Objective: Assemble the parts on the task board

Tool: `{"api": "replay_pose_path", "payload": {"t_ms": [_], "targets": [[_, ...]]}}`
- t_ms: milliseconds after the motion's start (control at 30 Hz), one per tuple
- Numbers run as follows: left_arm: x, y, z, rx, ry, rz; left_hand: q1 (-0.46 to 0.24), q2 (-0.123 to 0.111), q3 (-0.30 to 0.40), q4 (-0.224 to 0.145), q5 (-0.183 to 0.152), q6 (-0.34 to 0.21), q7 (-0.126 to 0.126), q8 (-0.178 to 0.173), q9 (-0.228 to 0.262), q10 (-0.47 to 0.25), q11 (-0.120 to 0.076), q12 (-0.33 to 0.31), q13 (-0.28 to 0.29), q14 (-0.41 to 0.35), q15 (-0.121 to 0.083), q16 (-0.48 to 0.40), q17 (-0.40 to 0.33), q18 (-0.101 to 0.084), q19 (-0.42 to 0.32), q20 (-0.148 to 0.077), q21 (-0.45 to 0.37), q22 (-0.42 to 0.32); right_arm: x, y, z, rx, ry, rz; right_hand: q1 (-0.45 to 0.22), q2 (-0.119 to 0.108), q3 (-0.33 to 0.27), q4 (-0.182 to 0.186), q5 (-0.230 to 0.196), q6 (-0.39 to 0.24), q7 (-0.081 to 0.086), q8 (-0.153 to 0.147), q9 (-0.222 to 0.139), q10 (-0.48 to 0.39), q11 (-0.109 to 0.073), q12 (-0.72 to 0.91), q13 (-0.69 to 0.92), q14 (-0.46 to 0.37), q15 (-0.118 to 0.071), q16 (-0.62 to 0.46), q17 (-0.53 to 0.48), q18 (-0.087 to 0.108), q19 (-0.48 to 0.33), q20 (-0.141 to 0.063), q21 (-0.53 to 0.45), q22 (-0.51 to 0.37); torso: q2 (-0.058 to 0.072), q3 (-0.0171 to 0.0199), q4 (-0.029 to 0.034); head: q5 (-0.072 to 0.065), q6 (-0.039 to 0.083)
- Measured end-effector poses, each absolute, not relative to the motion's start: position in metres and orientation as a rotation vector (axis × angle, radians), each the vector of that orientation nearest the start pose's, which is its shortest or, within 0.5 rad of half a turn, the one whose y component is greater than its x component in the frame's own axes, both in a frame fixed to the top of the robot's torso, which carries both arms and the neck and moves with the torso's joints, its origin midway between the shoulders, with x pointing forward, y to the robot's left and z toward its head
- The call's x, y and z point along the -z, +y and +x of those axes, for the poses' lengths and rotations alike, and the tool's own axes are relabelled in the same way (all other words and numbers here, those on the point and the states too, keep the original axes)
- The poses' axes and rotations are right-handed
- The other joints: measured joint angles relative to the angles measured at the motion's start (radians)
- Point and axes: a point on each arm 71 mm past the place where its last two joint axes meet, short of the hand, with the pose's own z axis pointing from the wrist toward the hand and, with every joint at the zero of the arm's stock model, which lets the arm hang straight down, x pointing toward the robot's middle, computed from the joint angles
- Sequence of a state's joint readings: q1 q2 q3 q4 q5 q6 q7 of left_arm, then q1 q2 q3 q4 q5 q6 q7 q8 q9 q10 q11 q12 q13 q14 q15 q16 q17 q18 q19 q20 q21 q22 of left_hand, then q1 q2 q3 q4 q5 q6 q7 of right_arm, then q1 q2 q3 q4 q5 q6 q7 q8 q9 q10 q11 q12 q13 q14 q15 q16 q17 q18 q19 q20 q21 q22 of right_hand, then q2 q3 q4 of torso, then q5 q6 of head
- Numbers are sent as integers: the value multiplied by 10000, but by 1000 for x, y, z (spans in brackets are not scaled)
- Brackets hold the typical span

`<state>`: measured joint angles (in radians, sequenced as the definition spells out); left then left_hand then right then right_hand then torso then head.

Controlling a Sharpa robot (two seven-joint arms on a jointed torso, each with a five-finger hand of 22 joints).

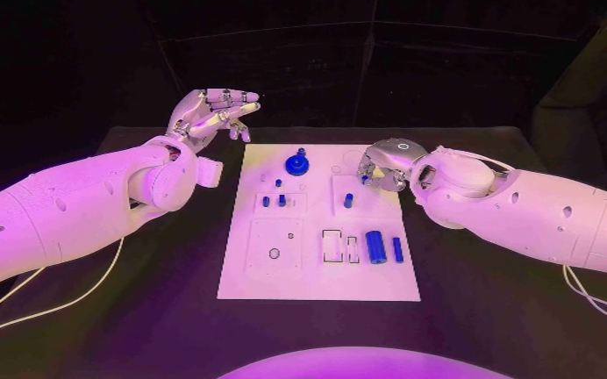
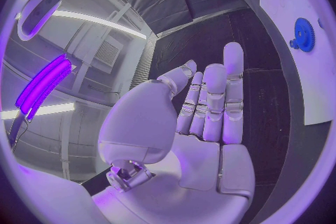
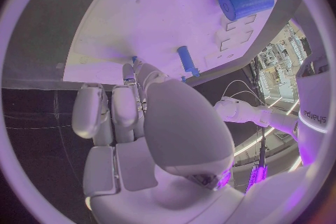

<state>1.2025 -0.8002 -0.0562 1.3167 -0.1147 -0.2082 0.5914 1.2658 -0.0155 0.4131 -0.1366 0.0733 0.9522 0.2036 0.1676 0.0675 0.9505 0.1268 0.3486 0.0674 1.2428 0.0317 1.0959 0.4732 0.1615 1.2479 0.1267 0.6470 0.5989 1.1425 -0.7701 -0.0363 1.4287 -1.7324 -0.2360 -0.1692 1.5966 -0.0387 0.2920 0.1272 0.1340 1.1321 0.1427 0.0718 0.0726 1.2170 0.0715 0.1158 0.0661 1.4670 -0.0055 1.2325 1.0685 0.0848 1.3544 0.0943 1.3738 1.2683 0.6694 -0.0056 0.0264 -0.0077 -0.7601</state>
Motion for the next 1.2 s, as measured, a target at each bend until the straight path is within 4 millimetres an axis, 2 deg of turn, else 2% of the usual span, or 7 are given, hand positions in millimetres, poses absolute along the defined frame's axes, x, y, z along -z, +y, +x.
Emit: {"api": "replay_pose_path", "payload": {"t_ms": [367,567,700,767,867,1200], "targets": [[180,248,521,15546,12744,-8826,0,0,0,0,0,0,0,0,0,0,0,0,0,-11,-11,-49,-39,0,0,0,0,-3,214,-192,483,-4664,16738,-3626,-208,-87,221,-62,-1,-1,0,-25,-13,-1,0,0,4,0,0,-1,-17,1,19,19,0,13,0,0,13,-11,16],[180,249,521,15508,12750,-8847,41,41,0,0,0,0,0,0,0,0,0,0,1,-11,-11,-48,-54,0,0,0,-38,-7,196,-187,472,-5241,16432,-3412,-270,-149,279,-119,-37,-1,0,-30,-5,-1,0,-37,5,0,0,46,-16,1,19,19,47,54,0,-4,12,1,22],[180,250,521,15492,12754,-8856,39,39,0,0,0,0,0,0,1,0,0,0,0,-11,-11,-48,-62,0,0,0,-42,-7,183,-172,459,-5959,16173,-3397,-291,-171,372,-168,-38,-1,0,-32,-4,-1,0,-38,3,0,0,67,-5,0,19,19,47,77,-2,-8,0,61,41],[180,249,522,15498,12755,-8855,39,39,41,-41,0,0,0,0,1,-37,38,0,1,-11,-11,-48,-75,108,0,0,-42,-25,178,-162,451,-6394,16042,-3412,-310,-189,414,-171,-38,-2,0,-32,-4,-1,0,-38,4,0,0,91,-5,1,19,19,47,87,-3,-8,0,71,50],[180,248,522,15529,12765,-8847,78,77,41,-41,0,0,0,39,1,-37,37,40,1,-11,-11,-48,-89,110,0,0,-42,-24,173,-148,443,-6926,15885,-3465,-342,-157,469,-225,-38,-2,0,-33,-4,-2,1,-86,2,0,1,93,9,1,45,46,97,104,-3,-8,23,106,56],[180,246,522,15564,12768,-8835,78,77,41,-41,0,1,0,39,1,-37,37,39,1,-11,-11,-48,-89,109,0,0,-41,-24,167,-108,432,-8052,15583,-3686,-410,-197,565,-239,-45,-4,-1,-62,-8,-2,1,-86,2,-1,1,94,8,3,44,45,97,103,-2,-24,35,414,71]]}}
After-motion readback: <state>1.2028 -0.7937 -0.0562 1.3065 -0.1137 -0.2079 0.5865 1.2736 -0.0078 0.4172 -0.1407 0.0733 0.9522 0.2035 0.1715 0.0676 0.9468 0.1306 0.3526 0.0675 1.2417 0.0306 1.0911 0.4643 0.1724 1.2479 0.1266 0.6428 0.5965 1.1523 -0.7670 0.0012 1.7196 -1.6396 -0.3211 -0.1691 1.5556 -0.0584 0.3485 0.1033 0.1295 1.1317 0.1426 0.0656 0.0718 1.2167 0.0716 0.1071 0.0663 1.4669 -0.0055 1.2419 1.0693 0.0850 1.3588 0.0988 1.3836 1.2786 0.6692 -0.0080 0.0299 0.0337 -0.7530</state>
